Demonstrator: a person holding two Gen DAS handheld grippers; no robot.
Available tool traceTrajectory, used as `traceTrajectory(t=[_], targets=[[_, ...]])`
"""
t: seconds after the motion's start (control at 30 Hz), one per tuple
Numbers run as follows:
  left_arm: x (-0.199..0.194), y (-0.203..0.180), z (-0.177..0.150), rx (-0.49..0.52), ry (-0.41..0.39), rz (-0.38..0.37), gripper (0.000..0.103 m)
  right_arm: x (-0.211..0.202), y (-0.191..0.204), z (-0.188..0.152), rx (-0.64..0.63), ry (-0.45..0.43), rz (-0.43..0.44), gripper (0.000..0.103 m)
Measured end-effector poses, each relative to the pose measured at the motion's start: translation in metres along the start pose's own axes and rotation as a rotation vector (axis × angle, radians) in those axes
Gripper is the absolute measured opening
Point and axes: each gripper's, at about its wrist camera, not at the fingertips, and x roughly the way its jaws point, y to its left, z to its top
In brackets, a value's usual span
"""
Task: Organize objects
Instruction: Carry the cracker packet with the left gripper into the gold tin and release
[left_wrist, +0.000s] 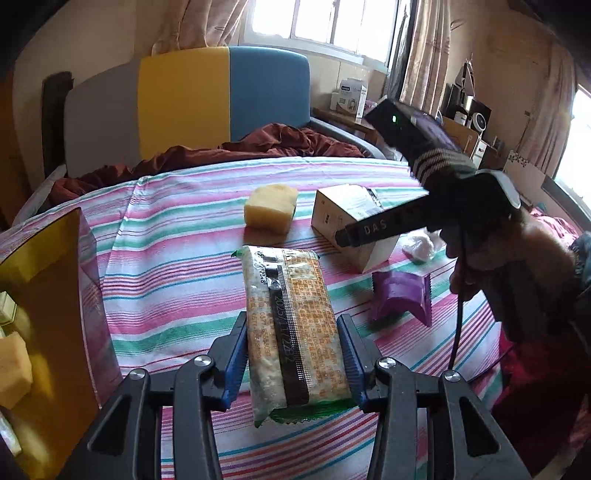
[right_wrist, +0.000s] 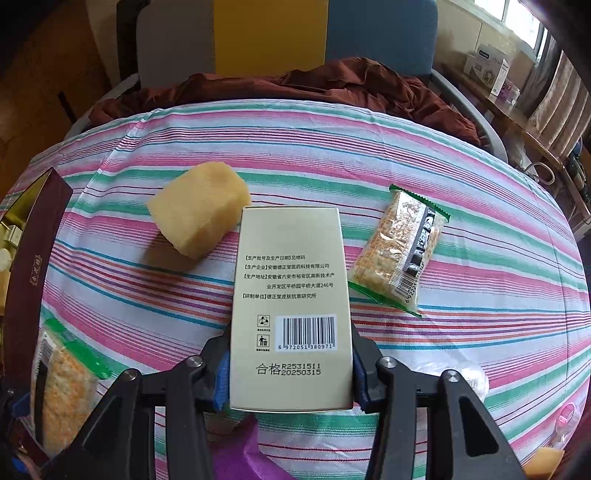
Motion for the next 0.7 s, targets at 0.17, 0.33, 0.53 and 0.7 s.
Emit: traceTrajectory(t=[0.17,0.33,0.53,0.7], targets=[[-0.038,0.031,0.013,-0.068,-0.066,0.042,0.046,0.0,0.002,-0.001,-0.004,-0.003,-0.01,0.049],[-0.06,0.09,0.018,-0.19,-0.083,0.123,0.046,0.001,0.003,-0.001,-0.009,-0.004,-0.022,0.049],[-0.068,0.183,0.017,-0.341,-0.004,0.192,0.046,0.001,0.004,-0.001,-0.014,-0.005,-0.026,0.049],[-0.056,0.244,0.014,-0.404,0.062,0.273,0.046,0.001,0.005,-0.001,-0.015,-0.005,-0.028,0.049]])
